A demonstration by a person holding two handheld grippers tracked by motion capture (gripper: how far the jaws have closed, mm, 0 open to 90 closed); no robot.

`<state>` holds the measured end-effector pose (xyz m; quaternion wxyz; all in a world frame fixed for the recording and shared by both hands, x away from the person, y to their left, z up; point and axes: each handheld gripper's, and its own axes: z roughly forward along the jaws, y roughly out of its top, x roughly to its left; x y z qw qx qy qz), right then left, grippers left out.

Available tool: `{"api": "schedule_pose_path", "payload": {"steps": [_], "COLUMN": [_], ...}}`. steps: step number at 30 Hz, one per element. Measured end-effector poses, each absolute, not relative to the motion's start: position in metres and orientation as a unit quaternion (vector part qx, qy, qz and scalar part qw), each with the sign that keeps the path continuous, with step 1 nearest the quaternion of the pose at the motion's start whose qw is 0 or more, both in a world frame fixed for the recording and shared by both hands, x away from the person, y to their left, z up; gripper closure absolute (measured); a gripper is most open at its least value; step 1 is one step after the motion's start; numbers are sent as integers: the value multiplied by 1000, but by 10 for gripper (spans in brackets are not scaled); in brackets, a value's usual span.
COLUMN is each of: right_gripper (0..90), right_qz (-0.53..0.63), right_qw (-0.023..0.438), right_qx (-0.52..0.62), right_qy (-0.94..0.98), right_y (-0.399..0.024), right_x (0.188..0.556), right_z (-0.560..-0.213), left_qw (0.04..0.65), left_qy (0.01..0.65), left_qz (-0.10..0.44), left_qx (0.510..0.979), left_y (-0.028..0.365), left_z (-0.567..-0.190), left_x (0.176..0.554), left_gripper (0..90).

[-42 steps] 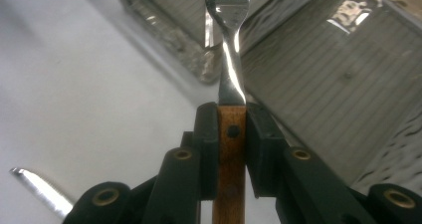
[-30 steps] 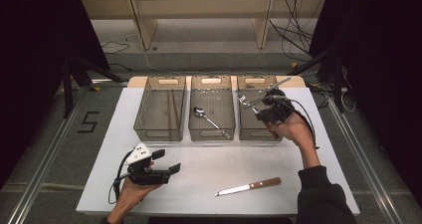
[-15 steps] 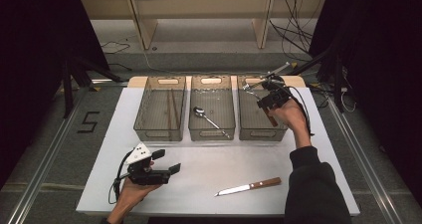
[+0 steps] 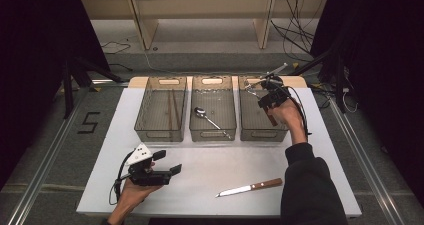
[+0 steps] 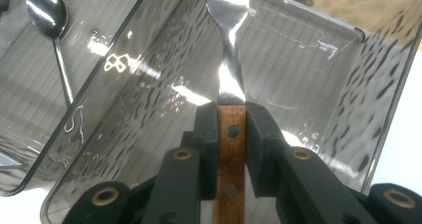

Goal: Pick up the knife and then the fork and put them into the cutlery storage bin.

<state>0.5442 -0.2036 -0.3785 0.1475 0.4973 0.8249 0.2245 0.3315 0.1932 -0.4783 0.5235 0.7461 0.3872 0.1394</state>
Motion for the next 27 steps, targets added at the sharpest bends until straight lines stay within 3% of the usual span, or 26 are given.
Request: {"api": "schedule_pose_path", "payload": {"steps": [19,25,27], "right_gripper": [765,599,592], "right_qz": [199,202,210], "right_qw": [136,107,108], "right_qx": [509,503,499], "right_qy": [826,833,834], "right_y": [-194,-188,-188], "right_x": [552,551,550], "right_z": [-396,-399,-396], "left_qw": [522,522,522], "left_qy": [387,388,387], "left_qz": [138,137,137], "left_qx": [747,747,748], "left_y": [193,192,192], "left_z": [-479,-479,-479], "left_x": [331,331,331], "left_gripper": [160,160,160]}}
